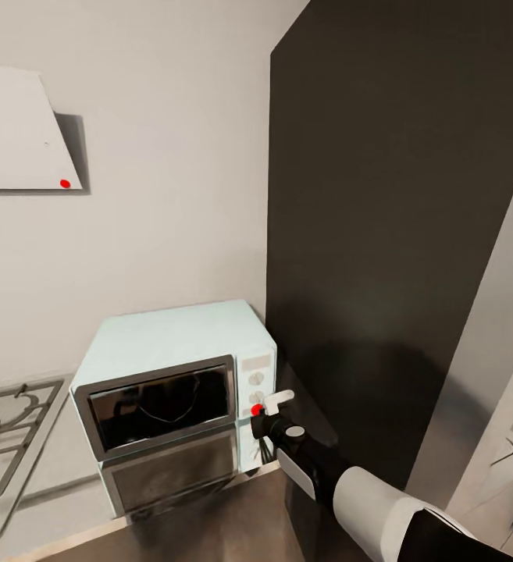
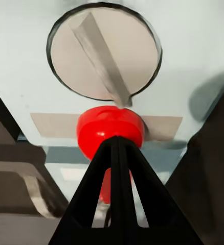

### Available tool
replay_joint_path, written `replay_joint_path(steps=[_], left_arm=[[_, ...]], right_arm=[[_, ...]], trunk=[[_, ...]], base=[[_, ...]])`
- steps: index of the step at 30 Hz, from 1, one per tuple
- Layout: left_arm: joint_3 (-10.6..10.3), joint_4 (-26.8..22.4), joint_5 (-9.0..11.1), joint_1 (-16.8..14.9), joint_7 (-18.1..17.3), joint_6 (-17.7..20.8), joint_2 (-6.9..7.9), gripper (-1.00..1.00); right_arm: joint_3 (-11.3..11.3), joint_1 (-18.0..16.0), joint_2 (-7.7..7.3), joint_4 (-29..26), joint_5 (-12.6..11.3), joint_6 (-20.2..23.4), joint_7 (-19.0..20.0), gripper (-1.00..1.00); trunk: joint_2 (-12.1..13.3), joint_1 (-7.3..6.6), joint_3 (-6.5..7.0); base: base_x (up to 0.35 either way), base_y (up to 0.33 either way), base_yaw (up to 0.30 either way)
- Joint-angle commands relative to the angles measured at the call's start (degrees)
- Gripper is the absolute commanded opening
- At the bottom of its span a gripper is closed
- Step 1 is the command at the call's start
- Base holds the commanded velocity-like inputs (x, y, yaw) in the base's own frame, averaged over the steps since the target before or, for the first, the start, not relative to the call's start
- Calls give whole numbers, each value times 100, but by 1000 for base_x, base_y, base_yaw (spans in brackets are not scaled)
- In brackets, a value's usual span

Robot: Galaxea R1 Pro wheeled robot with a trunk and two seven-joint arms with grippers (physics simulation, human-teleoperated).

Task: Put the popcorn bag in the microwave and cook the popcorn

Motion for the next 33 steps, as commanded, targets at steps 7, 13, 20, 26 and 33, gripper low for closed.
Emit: replay_joint_path(steps=[7, 13, 20, 26, 33], left_arm=[[14, -8, 9, 1, -2, -6, -5, 100], [14, -4, 8, -6, -2, -6, -5, 100], [14, -4, 11, -4, -2, -6, -5, 100], [14, -4, 11, -4, -2, -6, -5, 100], [14, -4, 12, -3, -3, -6, -5, 100]], right_arm=[[48, -9, 0, -10, -37, 11, -43, -100], [48, -9, 0, -10, -37, 16, -43, -100], [48, -9, 0, -10, -37, 15, -43, -100], [48, -9, 0, -10, -37, 13, -43, -100], [48, -9, 0, -10, -37, 14, -43, -100]], trunk=[[-11, 4, -11], [-11, 4, -11], [-11, 4, -11], [-11, 4, -11], [-11, 4, -11]], base=[[16, 5, 0], [104, 0, 0], [9, 0, 0], [0, 0, 0], [0, 27, 0]])
